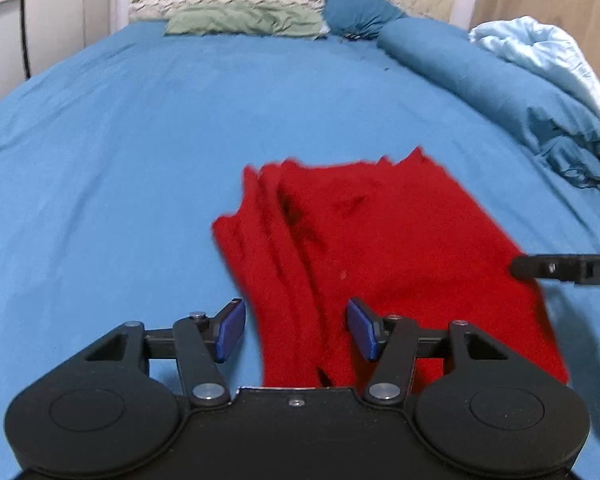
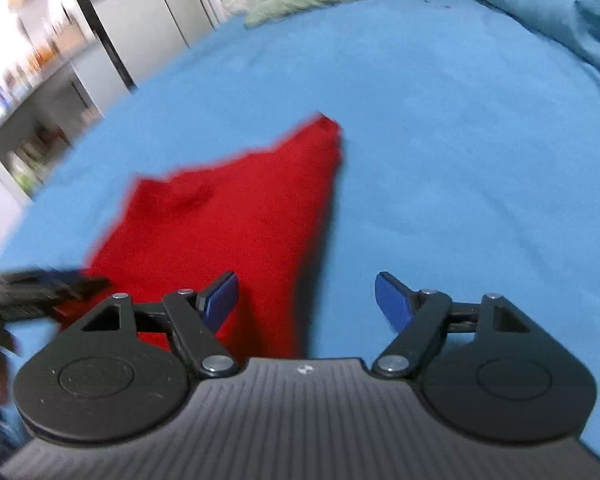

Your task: Fold small clothes

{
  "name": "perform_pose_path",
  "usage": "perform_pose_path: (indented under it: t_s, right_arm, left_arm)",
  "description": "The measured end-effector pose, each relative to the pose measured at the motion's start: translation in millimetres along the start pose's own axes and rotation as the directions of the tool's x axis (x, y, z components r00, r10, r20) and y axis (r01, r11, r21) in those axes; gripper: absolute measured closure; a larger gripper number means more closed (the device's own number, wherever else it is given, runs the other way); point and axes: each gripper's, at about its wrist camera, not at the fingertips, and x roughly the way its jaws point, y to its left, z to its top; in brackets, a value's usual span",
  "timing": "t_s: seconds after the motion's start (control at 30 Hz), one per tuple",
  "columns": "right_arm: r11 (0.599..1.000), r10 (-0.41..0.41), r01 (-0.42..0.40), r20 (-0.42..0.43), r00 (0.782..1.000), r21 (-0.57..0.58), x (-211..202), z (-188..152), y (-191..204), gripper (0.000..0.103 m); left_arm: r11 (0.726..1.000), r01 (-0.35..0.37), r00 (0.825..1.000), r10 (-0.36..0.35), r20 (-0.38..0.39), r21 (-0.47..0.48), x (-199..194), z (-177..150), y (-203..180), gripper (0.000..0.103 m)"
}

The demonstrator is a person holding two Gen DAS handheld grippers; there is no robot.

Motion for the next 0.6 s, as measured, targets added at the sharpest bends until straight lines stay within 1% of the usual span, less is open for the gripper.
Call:
perform_pose_path:
  t_s: [0.07, 0.13, 0.27, 0.3, 0.4, 0.47, 0.5, 0.53, 0.57, 0.6]
  right_arm:
    - [0.999, -0.03, 0.029, -0.006, 1.0, -0.031, 9, -10, -2, 0.013]
    - [1.0, -0.024, 0.024, 0.01, 1.0, -0.013, 11, -16, -3, 0.013]
    - [1.0, -0.023, 0.023, 0.029, 0.999, -0.012, 2, -13, 3, 0.013]
    - [1.0, -0.014, 0.015, 0.042, 0.999, -0.015, -5, -11, 5, 0.013]
    - [0.999, 0.01, -0.006, 0.1, 0.995, -0.036, -40, -4, 16, 0.012]
    - [0.999, 0.013, -0.006, 0.129, 0.992, -0.052, -71, 1, 26, 0.012]
    - [0.998, 0.011, -0.002, 0.137, 0.991, -0.061, -85, 4, 33, 0.011]
    - [0.998, 0.01, -0.001, 0.142, 0.99, -0.068, -100, 6, 39, 0.007]
    - [0.997, 0.01, 0.0, 0.144, 0.99, -0.071, -116, 7, 45, 0.004]
    - [0.997, 0.007, 0.004, 0.148, 0.989, -0.074, -132, 7, 52, 0.0]
  left_arm:
    - [1.0, -0.005, 1.0, 0.005, -0.005, -0.015, 4, -8, 6, 0.039]
    - [0.999, 0.002, 1.0, -0.002, -0.003, -0.044, 6, -14, 12, 0.038]
    - [0.997, -0.011, 1.0, 0.011, -0.007, -0.072, -1, -8, 11, 0.04]
    - [0.997, -0.016, 1.0, 0.016, -0.004, -0.073, -6, -6, 9, 0.042]
    - [0.998, -0.022, 0.999, 0.024, 0.037, -0.067, -37, 0, 1, 0.042]
    - [0.997, -0.042, 0.997, 0.046, 0.06, -0.066, -59, 6, -5, 0.042]
    - [0.996, -0.053, 0.995, 0.058, 0.078, -0.065, -74, 8, -10, 0.042]
    - [0.996, -0.066, 0.993, 0.072, 0.089, -0.063, -89, 10, -15, 0.041]
    - [0.995, -0.076, 0.992, 0.081, 0.096, -0.062, -104, 12, -21, 0.035]
    - [0.995, -0.083, 0.99, 0.089, 0.109, -0.059, -120, 12, -26, 0.021]
